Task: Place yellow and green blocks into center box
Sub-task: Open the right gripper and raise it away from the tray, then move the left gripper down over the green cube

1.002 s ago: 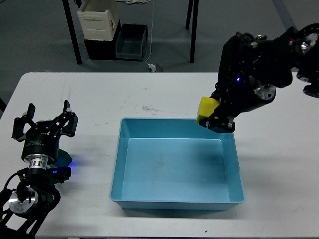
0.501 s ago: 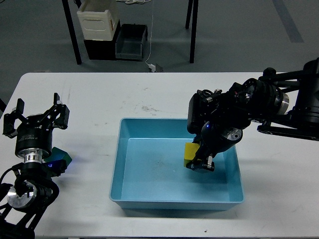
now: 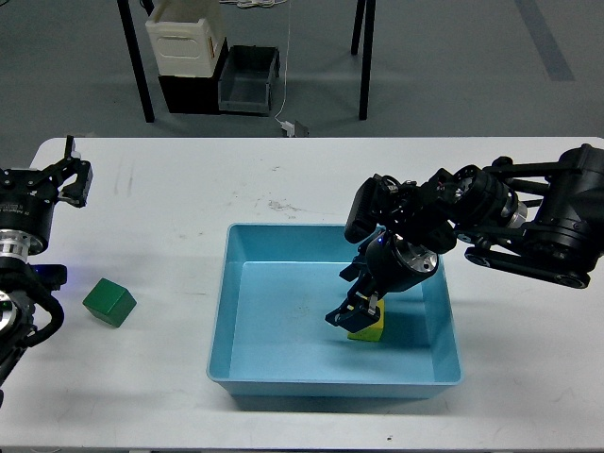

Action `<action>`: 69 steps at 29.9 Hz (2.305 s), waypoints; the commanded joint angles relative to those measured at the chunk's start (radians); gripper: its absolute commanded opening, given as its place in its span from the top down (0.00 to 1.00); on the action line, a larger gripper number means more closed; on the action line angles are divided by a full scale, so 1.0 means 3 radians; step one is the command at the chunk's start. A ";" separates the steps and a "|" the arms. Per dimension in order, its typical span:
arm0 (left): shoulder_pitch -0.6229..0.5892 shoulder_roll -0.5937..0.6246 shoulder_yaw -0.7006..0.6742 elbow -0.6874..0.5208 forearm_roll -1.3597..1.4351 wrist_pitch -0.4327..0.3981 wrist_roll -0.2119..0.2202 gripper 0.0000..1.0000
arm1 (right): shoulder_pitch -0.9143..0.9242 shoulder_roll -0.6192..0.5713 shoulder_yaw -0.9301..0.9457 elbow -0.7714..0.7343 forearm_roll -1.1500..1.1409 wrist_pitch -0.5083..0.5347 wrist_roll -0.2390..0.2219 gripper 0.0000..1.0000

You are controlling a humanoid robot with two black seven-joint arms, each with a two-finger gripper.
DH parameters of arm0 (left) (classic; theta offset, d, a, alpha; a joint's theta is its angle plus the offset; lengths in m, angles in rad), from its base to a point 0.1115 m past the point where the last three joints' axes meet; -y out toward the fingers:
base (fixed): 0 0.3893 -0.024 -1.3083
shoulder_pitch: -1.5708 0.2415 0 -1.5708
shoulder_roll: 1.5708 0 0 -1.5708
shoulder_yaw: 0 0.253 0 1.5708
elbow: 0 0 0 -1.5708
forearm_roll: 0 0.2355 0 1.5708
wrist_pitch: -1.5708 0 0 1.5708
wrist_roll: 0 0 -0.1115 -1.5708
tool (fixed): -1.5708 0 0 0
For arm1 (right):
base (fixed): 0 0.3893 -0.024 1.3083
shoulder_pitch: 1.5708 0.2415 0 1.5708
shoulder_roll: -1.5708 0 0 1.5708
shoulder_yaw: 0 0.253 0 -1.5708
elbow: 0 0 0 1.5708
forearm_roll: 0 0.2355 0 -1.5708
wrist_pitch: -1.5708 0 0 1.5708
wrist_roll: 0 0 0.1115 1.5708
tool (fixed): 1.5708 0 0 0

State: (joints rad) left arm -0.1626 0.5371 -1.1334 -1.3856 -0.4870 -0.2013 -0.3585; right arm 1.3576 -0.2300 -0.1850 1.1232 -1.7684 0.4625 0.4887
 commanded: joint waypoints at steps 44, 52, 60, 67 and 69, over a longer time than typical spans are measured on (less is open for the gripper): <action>-0.1846 0.1441 0.0919 -0.0407 0.6812 -0.0958 -0.0434 0.01 | -0.4054 0.0358 0.5622 0.1293 0.2704 -0.1179 -0.0770 0.00; -0.1989 0.1508 0.1665 -0.0438 0.8356 -0.0958 -0.0434 0.01 | -0.4601 0.0368 0.5760 0.1502 0.2745 -0.1179 -0.0724 0.00; -0.1989 0.1518 0.2218 -0.0413 0.8684 -0.0958 -0.0434 0.00 | -0.4863 0.0368 0.5883 0.1502 0.2745 -0.1184 -0.0658 0.00; -0.1979 0.1569 0.2505 -0.0265 0.8802 -0.0958 -0.0434 0.00 | -0.4924 0.0368 0.5888 0.1502 0.2745 -0.1189 -0.0642 0.00; -0.1979 0.1589 0.2540 -0.0219 0.8802 -0.0958 -0.0434 0.00 | -0.4929 0.0368 0.5888 0.1497 0.2745 -0.1189 -0.0642 0.00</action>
State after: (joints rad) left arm -0.7569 1.0046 -0.3885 -1.4716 2.1527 -0.4888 -0.4887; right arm -0.1186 -0.1197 1.5815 1.5736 -0.9449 0.1059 0.2948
